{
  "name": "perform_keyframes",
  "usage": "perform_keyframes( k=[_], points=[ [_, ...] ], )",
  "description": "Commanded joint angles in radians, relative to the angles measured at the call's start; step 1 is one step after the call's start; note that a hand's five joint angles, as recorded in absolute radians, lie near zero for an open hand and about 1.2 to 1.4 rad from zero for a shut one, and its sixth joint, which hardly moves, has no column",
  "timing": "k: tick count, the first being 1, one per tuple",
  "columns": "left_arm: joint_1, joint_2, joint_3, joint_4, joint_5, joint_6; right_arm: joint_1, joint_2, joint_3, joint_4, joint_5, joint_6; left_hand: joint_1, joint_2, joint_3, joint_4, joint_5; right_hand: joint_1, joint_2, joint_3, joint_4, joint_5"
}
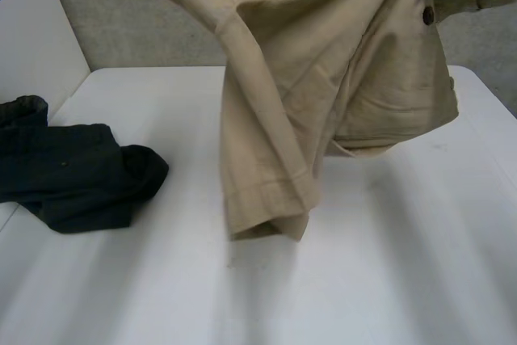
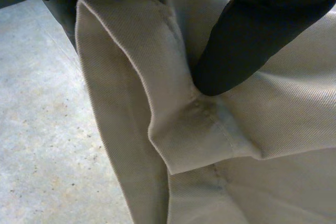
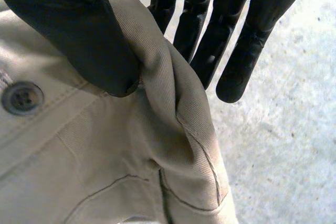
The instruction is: Fold the laundry.
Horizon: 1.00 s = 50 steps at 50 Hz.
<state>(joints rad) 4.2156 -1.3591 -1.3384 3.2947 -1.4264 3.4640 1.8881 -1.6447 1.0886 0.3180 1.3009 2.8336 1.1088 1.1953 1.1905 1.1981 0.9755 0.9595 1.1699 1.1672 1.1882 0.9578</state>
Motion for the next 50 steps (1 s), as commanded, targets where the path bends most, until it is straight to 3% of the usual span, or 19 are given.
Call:
perform_keyframes(
  k=[1,9,15,19,22,23,25,26,27,28,29,33,39,45,50],
  points=[
    [-0.023,-0.017,-0.007,-0.049,-0.003,-0.006,0.002,-0.035,-0.004,0.044,-0.028,-0.06,0.287,0.201,0.206,0.198,0.246,0.437,0.226,0.229,0.208,0.264],
    [0.014,-0.133,-0.047,-0.043,-0.005,-0.006,0.003,0.044,0.022,0.059,-0.049,-0.072,0.287,0.201,0.206,0.198,0.246,0.437,0.226,0.229,0.208,0.264],
    [0.052,-0.351,-0.033,-0.035,0.0,-0.006,0.017,0.279,-0.006,0.053,-0.025,-0.112,0.287,0.201,0.206,0.198,0.246,0.437,0.226,0.229,0.208,0.264],
    [0.067,-0.568,0.051,0.051,-0.012,-0.002,0.04,0.426,-0.065,0.038,-0.002,-0.126,0.282,0.196,0.2,0.193,0.241,0.437,0.226,0.229,0.208,0.264],
    [0.069,-0.653,0.1,0.111,-0.037,0.003,0.072,0.544,-0.123,-0.023,0.032,-0.122,0.118,0.031,0.036,0.029,0.077,0.437,0.226,0.229,0.208,0.264],
    [0.075,-0.704,0.137,0.155,-0.08,0.004,0.083,0.563,-0.127,-0.051,0.034,-0.119,0.051,-0.036,-0.031,-0.039,0.009,0.412,0.201,0.204,0.183,0.239],
    [0.087,-0.748,0.174,0.186,-0.132,0.007,0.106,0.595,-0.124,-0.109,0.032,-0.115,-0.145,-0.232,-0.227,-0.235,-0.187,-0.199,-0.409,-0.407,-0.428,-0.372],
    [0.093,-0.762,0.186,0.198,-0.161,0.01,0.123,0.611,-0.11,-0.16,0.031,-0.115,-0.327,-0.413,-0.409,-0.416,-0.368,-0.641,-0.851,-0.849,-0.87,-0.814],
    [0.096,-0.785,0.205,0.213,-0.217,0.018,0.124,0.612,-0.104,-0.181,0.032,-0.115,-0.721,-0.807,-0.803,-0.81,-0.762,-0.785,-0.995,-0.993,-1.014,-0.958],
    [0.096,-0.79,0.208,0.215,-0.241,0.021,0.128,0.611,-0.098,-0.2,0.046,-0.115,-0.896,-0.983,-0.978,-0.986,-0.938,-0.785,-0.995,-0.993,-1.014,-0.958],
    [0.096,-0.789,0.205,0.217,-0.261,0.026,0.128,0.606,-0.093,-0.214,0.053,-0.114,-0.934,-1.021,-1.016,-1.024,-0.976,-0.785,-0.995,-0.993,-1.014,-0.958],
    [0.078,-0.747,0.145,0.215,-0.301,0.029,0.125,0.568,-0.05,-0.214,0.096,-0.085,-0.934,-1.021,-1.016,-1.024,-0.976,-0.785,-0.995,-0.993,-1.014,-0.958],
    [-0.017,-0.586,-0.056,0.209,-0.296,0.023,0.046,0.453,0.075,-0.166,0.167,-0.103,-0.931,-1.017,-1.012,-1.02,-0.972,-0.785,-0.995,-0.993,-1.014,-0.958],
    [-0.169,-0.511,-0.221,0.14,-0.296,0.015,-0.032,0.414,0.226,-0.045,0.161,-0.137,-0.886,-0.973,-0.968,-0.976,-0.928,-0.785,-0.995,-0.993,-1.014,-0.958],
    [-0.308,-0.508,-0.307,0.077,-0.296,-0.029,-0.067,0.414,0.309,-0.089,0.133,-0.134,-0.884,-0.97,-0.965,-0.973,-0.925,-0.785,-0.995,-0.993,-1.014,-0.958]
  ],
)
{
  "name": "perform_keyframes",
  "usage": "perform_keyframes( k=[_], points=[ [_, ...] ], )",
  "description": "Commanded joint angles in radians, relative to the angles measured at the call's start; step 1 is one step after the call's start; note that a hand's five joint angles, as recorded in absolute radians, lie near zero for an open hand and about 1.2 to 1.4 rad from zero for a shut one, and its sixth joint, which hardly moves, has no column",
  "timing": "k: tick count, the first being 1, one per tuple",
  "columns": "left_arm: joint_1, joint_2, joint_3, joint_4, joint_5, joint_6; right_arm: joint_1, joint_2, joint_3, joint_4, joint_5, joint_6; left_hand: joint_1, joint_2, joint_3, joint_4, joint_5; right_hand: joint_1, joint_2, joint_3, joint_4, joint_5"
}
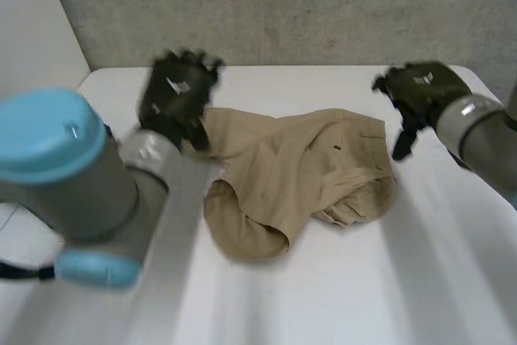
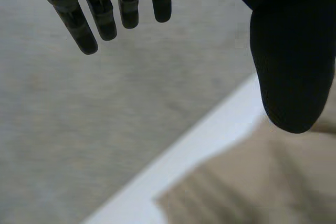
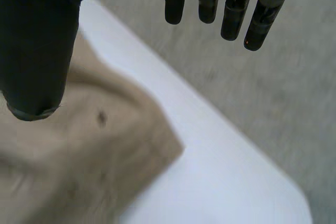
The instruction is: Fold the laundry.
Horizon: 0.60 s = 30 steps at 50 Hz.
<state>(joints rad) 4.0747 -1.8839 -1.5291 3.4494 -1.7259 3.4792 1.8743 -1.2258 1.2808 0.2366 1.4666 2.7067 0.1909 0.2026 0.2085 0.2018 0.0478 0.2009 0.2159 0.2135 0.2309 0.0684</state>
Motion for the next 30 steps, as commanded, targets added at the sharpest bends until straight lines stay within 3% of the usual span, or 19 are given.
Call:
perform_keyframes(
  k=[1,7,19,24,28,30],
  points=[
    [-0.18,0.011,-0.118,-0.081,0.003,-0.054,-0.058,0.002,0.123,-0.022,-0.041,-0.002,0.031,0.02,0.014,0.021,0.0,-0.026,-0.041,-0.039,-0.056,-0.068],
    [-0.22,-0.069,-0.092,-0.081,0.003,-0.115,-0.078,0.123,0.137,-0.14,-0.104,0.04,0.031,0.02,0.014,0.02,0.0,0.034,0.019,0.021,0.004,-0.008],
    [-0.244,-0.276,0.072,-0.087,-0.003,-0.108,-0.067,0.334,0.048,-0.212,-0.137,0.16,0.104,0.093,0.087,0.094,0.073,0.195,0.18,0.182,0.165,0.153],
    [-0.243,-0.33,0.124,-0.085,-0.006,-0.092,-0.067,0.384,0.002,-0.214,-0.135,0.16,0.488,0.477,0.471,0.478,0.457,0.432,0.417,0.42,0.402,0.39],
    [-0.229,-0.33,0.142,-0.076,-0.023,-0.042,-0.067,0.41,-0.037,-0.217,-0.134,0.16,1.008,0.996,0.99,0.997,0.977,1.115,1.1,1.102,1.085,1.073],
    [-0.206,-0.301,0.145,-0.066,-0.055,-0.023,-0.067,0.413,-0.066,-0.212,-0.127,0.16,1.204,1.193,1.187,1.193,1.173,1.195,1.18,1.183,1.165,1.153]
  ],
)
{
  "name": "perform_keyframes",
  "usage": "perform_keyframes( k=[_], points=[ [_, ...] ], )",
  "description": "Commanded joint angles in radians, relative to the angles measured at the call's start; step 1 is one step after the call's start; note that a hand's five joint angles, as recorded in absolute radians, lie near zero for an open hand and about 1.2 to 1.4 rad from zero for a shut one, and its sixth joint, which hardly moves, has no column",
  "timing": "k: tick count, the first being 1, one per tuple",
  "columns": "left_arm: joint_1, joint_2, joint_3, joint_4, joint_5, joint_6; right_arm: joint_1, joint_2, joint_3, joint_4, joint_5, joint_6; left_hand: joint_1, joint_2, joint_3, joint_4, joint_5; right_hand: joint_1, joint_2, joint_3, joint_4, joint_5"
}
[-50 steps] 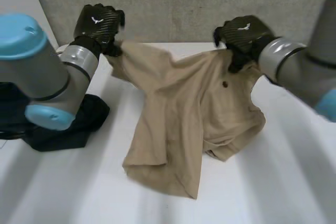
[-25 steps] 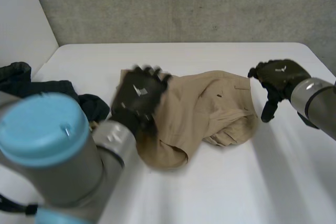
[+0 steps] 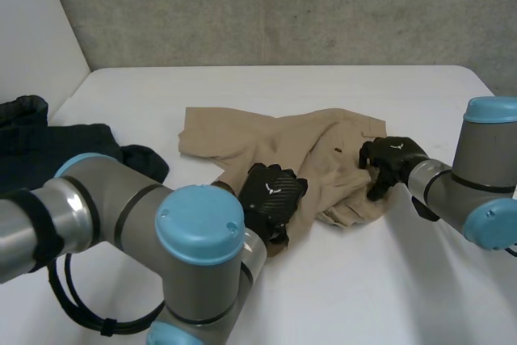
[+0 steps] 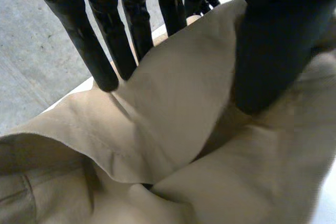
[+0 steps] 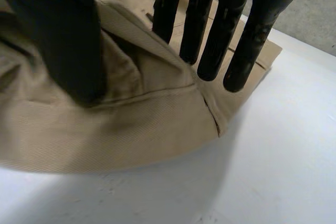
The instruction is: Fold the laundry.
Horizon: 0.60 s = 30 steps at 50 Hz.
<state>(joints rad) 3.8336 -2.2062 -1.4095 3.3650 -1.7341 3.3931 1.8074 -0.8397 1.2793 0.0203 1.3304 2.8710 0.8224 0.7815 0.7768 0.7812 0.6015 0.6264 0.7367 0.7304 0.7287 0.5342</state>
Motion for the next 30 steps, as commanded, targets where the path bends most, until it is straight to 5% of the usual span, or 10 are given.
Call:
perform_keyframes(
  k=[1,10,15,30],
  points=[
    [0.05,0.042,0.026,0.024,-0.061,0.066,0.0,0.022,-0.072,0.007,0.009,-0.004,0.574,0.615,0.619,0.615,0.62,0.77,0.66,0.666,0.668,0.688],
    [0.161,0.364,0.021,0.051,-0.088,0.064,-0.014,-0.253,-0.097,0.023,-0.003,-0.018,0.574,0.615,0.619,0.615,0.62,0.77,0.66,0.666,0.668,0.688],
    [0.218,0.54,0.043,0.051,-0.027,0.063,-0.025,-0.401,-0.138,0.067,-0.029,-0.038,0.574,0.615,0.619,0.615,0.62,0.77,0.66,0.666,0.668,0.688],
    [0.242,0.818,0.067,0.028,0.019,0.029,-0.039,-0.702,-0.357,0.388,-0.103,-0.145,0.574,0.615,0.619,0.615,0.62,0.77,0.66,0.666,0.668,0.688]
  ],
)
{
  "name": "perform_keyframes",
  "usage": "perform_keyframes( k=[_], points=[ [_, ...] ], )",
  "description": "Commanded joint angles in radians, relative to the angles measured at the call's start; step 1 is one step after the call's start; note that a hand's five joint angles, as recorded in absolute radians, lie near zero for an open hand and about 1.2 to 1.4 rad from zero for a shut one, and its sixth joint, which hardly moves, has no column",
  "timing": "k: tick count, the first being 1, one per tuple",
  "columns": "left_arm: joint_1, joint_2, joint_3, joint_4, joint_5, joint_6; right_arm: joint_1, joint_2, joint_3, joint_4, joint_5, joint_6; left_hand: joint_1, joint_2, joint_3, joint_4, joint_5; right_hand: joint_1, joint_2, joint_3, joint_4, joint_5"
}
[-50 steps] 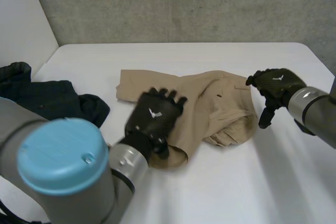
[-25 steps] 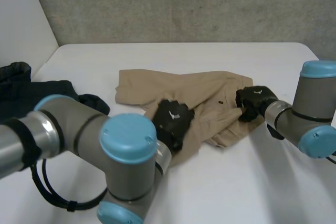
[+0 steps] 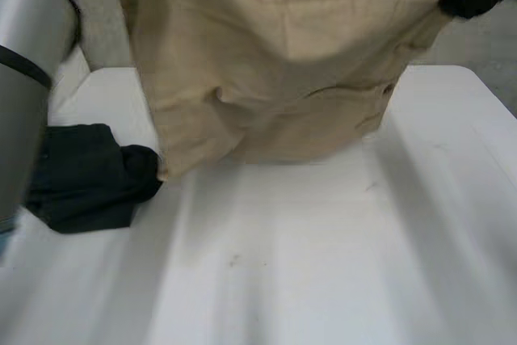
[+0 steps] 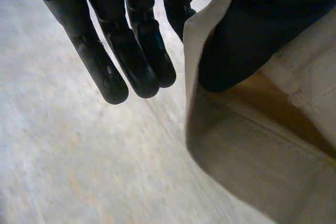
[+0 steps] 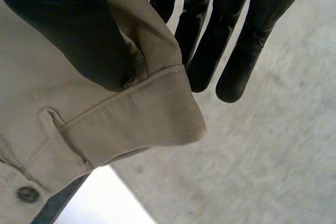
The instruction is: Fold the laundry.
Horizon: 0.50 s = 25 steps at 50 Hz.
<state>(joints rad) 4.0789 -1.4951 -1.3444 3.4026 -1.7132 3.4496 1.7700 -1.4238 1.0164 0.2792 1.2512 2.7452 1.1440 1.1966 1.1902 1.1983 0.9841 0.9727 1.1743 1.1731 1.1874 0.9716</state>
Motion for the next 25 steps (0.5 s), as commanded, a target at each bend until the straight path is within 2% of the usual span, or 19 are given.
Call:
perform_keyframes(
  k=[1,6,12,18,23,25],
  points=[
    [-0.002,0.114,0.004,-0.011,0.0,-0.032,-0.004,-0.13,-0.102,0.138,-0.026,-0.021,0.252,0.2,0.206,0.198,0.238,0.424,0.222,0.223,0.209,0.25],
    [-0.002,0.138,0.013,-0.011,0.004,-0.04,-0.017,-0.19,-0.128,0.175,-0.047,-0.019,0.252,0.2,0.206,0.198,0.238,0.424,0.222,0.223,0.209,0.25],
    [0.029,0.087,0.021,-0.005,0.013,-0.041,-0.023,-0.142,-0.107,0.181,-0.07,-0.018,0.252,0.2,0.206,0.198,0.238,0.424,0.222,0.223,0.209,0.25],
    [0.156,-0.127,0.05,0.009,0.058,-0.064,-0.004,0.081,-0.131,0.181,-0.046,-0.018,0.252,0.2,0.206,0.198,0.238,0.424,0.222,0.223,0.209,0.25],
    [0.19,-0.336,0.096,0.044,0.113,-0.116,0.051,0.242,-0.182,0.17,0.02,-0.018,0.252,0.2,0.206,0.198,0.238,0.424,0.222,0.223,0.209,0.25],
    [0.193,-0.404,0.113,0.073,0.132,-0.119,0.08,0.333,-0.212,0.147,0.075,-0.018,0.252,0.2,0.206,0.198,0.238,0.424,0.222,0.223,0.209,0.25]
  ],
)
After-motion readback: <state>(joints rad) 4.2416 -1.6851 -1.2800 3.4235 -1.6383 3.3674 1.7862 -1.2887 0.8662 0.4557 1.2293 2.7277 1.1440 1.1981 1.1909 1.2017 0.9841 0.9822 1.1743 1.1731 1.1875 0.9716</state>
